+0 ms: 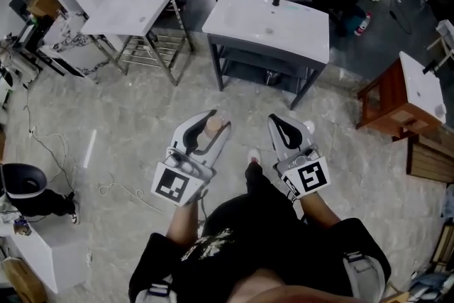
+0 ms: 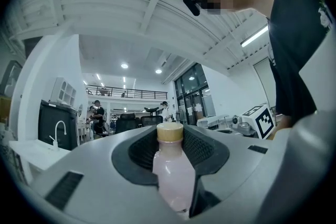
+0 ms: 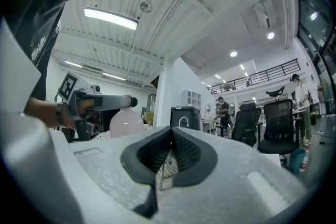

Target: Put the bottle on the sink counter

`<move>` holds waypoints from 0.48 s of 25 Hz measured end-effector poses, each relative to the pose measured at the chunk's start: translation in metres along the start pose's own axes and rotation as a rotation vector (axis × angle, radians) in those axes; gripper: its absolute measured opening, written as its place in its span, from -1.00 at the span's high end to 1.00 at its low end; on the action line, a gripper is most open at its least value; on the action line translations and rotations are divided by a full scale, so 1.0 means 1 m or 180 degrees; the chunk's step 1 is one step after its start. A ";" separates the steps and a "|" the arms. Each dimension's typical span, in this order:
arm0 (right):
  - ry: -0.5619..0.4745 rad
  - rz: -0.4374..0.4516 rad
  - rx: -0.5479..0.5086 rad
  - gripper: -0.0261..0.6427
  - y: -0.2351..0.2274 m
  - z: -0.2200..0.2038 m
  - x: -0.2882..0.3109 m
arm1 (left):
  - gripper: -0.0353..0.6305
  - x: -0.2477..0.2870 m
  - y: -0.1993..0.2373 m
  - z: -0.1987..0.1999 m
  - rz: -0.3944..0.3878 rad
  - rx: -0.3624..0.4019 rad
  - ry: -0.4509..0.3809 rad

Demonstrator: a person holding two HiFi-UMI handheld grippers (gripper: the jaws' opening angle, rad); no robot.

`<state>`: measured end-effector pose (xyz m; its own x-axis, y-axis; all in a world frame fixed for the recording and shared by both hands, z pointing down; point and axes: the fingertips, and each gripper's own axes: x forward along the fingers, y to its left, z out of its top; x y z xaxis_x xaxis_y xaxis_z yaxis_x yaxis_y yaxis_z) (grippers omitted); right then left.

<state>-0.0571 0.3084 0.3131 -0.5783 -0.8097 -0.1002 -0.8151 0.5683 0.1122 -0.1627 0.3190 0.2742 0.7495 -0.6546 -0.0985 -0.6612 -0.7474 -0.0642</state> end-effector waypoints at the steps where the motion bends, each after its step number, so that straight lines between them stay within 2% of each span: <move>1: -0.0009 -0.0018 -0.0007 0.94 -0.008 0.001 0.007 | 0.44 0.008 0.006 0.000 -0.0013 0.0009 0.0004; 4: -0.0004 -0.0096 0.0012 0.94 -0.035 -0.001 0.028 | 0.44 0.032 0.023 -0.001 -0.0051 -0.0021 0.0034; 12: -0.0014 -0.0083 -0.0038 0.94 -0.115 -0.007 0.088 | 0.44 0.106 0.077 -0.008 -0.0003 -0.0038 0.0030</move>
<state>-0.0146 0.1705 0.2986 -0.5569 -0.8236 -0.1077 -0.8296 0.5451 0.1214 -0.1339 0.1912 0.2667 0.7505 -0.6549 -0.0892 -0.6601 -0.7493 -0.0523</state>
